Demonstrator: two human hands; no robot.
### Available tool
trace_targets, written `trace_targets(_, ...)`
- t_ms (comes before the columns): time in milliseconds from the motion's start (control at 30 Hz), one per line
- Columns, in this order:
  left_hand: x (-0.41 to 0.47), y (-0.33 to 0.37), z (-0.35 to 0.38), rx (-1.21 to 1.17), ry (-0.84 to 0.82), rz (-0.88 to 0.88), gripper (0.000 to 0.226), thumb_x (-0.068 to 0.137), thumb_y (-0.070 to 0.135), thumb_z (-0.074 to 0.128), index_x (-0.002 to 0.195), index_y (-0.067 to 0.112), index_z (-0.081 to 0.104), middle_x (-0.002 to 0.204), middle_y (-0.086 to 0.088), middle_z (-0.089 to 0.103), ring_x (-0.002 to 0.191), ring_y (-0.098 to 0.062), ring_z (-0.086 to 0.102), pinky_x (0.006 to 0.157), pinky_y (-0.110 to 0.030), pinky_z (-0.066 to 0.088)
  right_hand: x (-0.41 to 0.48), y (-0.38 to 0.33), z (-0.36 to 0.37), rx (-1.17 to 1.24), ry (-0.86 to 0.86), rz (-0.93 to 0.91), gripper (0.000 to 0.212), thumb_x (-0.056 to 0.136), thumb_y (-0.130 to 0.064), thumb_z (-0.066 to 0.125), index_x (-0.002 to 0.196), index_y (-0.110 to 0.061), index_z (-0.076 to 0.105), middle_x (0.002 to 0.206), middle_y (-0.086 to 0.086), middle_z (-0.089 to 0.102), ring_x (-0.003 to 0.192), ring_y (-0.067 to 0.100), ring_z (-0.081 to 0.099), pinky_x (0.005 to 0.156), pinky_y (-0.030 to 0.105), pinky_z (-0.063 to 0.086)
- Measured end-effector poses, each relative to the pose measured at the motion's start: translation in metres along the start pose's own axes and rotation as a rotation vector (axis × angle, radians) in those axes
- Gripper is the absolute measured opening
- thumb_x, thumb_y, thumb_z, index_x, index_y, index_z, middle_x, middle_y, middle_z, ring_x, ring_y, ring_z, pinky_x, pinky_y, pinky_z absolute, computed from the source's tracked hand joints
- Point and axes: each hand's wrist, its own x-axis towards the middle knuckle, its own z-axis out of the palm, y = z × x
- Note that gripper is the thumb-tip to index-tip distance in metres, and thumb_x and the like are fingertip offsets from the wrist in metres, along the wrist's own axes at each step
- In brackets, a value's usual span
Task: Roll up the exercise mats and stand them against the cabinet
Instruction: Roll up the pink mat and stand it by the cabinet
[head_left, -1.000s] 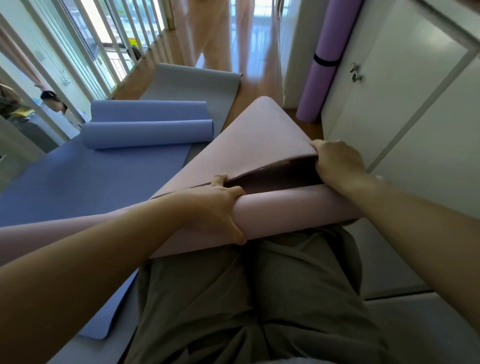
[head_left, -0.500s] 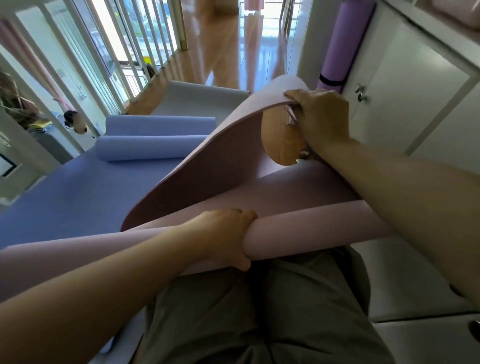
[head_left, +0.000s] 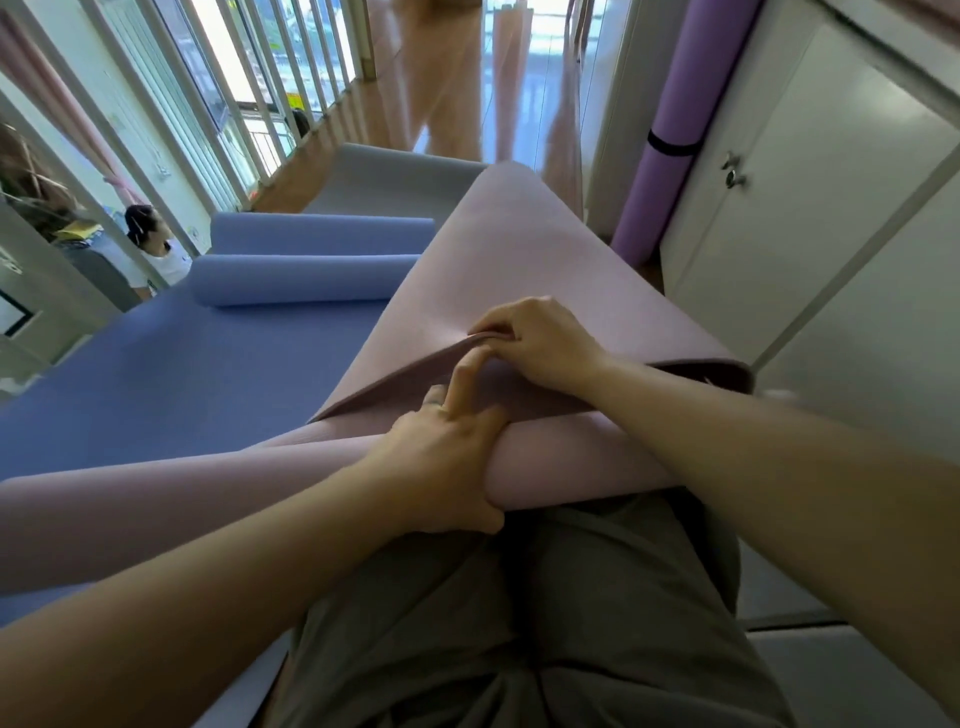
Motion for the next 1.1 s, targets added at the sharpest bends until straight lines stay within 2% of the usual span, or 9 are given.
trace_targets(167,0.008,-0.007,-0.005,-0.043,-0.104,-0.045,0.094,0.071,0.052,0.074,0.146,0.043,0.019,0.141,0.001,-0.050,0.143,-0.034,0.018,0.108,-0.038,0.034,-0.018,0.008,0.005,0.063,0.080,-0.005,0.021,0.094,-0.030,0.058,0.099,-0.019,0.075,0.092,-0.001,0.073,0.083,0.016,0.064,0.082,0.034,0.051)
trace_targets(300,0.020,-0.010,-0.013,-0.089,-0.236,-0.090,0.104,0.071,0.053,0.075,0.147,0.048,0.005,0.152,-0.004,-0.034,0.141,-0.038,0.021,0.111,-0.038,0.029,-0.033,0.009,0.004,0.117,0.054,-0.038,0.018,0.090,-0.030,0.063,0.099,-0.019,0.075,0.090,-0.003,0.073,0.080,0.010,0.064,0.077,0.025,0.051)
trace_targets(433,0.023,-0.009,-0.014,-0.066,-0.254,-0.104,0.090,0.069,0.056,0.074,0.144,0.044,0.025,0.158,-0.004,-0.015,0.134,-0.036,0.034,0.105,-0.036,0.035,-0.039,0.020,-0.006,0.023,-0.082,-0.017,0.022,0.090,-0.021,0.064,0.110,-0.018,0.068,0.103,-0.002,0.070,0.087,0.008,0.061,0.080,0.022,0.050)
trace_targets(567,0.023,-0.010,-0.016,-0.066,-0.262,-0.119,0.079,0.068,0.055,0.075,0.136,0.038,0.039,0.157,-0.004,-0.011,0.127,-0.034,0.041,0.099,-0.033,0.038,-0.055,0.076,-0.026,-0.277,-0.127,0.399,0.042,0.090,-0.021,0.053,0.131,-0.026,0.051,0.129,0.005,0.056,0.113,0.026,0.054,0.094,0.043,0.048)
trace_targets(633,0.023,-0.009,-0.018,-0.063,-0.269,-0.123,0.079,0.068,0.055,0.075,0.136,0.038,0.039,0.158,-0.005,-0.008,0.128,-0.034,0.040,0.100,-0.033,0.037,-0.067,0.098,-0.041,-0.433,-0.202,0.643,0.041,0.089,-0.020,0.047,0.130,-0.026,0.050,0.127,0.010,0.054,0.111,0.031,0.053,0.092,0.044,0.048)
trace_targets(700,0.024,-0.009,-0.020,-0.065,-0.275,-0.127,0.079,0.069,0.054,0.075,0.136,0.039,0.038,0.158,-0.006,-0.007,0.129,-0.035,0.039,0.101,-0.034,0.037,-0.076,0.107,-0.051,-0.437,-0.190,0.732,0.037,0.091,-0.014,0.045,0.125,-0.022,0.057,0.122,0.012,0.058,0.107,0.032,0.055,0.084,0.037,0.048)
trace_targets(800,0.022,-0.006,-0.021,-0.060,-0.279,-0.132,0.077,0.070,0.055,0.074,0.135,0.041,0.036,0.157,-0.006,-0.010,0.128,-0.036,0.038,0.100,-0.036,0.038,-0.080,0.100,-0.057,-0.418,0.050,0.593,0.027,0.093,-0.013,0.044,0.108,-0.014,0.066,0.106,0.017,0.065,0.093,0.037,0.060,0.069,0.033,0.040)
trace_targets(933,0.017,0.002,-0.015,0.006,-0.170,-0.073,0.077,0.068,0.055,0.073,0.134,0.035,0.038,0.153,0.000,-0.012,0.128,-0.033,0.037,0.099,-0.033,0.037,-0.057,0.064,-0.055,-0.322,0.342,0.412,0.031,0.090,-0.012,0.048,0.118,-0.012,0.062,0.103,0.022,0.067,0.091,0.042,0.061,0.069,0.037,0.042)
trace_targets(1100,0.010,0.006,-0.013,-0.012,-0.119,-0.038,0.081,0.068,0.052,0.073,0.137,0.034,0.036,0.140,-0.002,0.020,0.112,-0.022,0.048,0.092,-0.031,0.045,-0.001,-0.001,-0.033,0.153,0.241,0.373,0.055,0.090,-0.013,0.049,0.143,-0.020,0.037,0.134,0.013,0.053,0.122,0.032,0.050,0.100,0.034,0.038)
